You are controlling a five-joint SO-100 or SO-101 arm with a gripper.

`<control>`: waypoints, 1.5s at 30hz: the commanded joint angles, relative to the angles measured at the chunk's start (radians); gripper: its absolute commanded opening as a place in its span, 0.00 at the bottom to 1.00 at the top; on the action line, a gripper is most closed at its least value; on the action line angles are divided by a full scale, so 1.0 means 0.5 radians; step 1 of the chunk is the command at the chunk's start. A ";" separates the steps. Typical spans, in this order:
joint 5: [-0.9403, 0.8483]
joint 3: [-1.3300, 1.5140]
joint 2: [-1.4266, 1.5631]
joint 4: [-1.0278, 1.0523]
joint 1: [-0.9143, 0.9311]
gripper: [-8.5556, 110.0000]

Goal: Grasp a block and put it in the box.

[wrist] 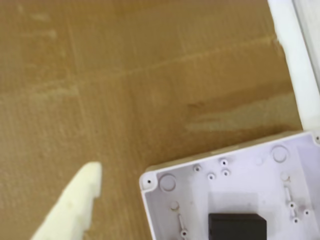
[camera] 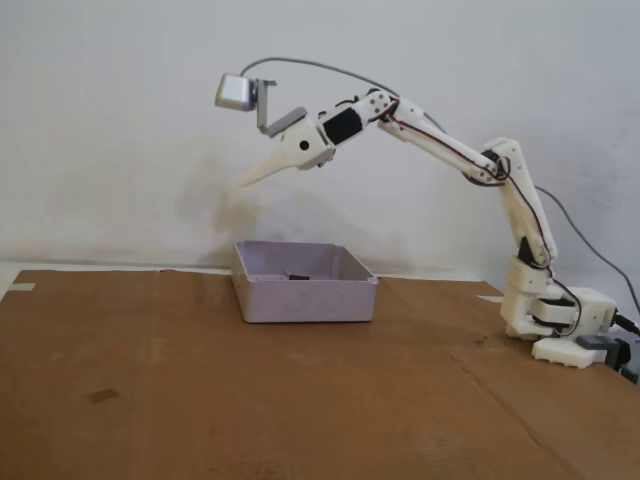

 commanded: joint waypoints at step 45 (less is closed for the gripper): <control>-0.021 -0.273 0.117 -0.043 -0.123 0.08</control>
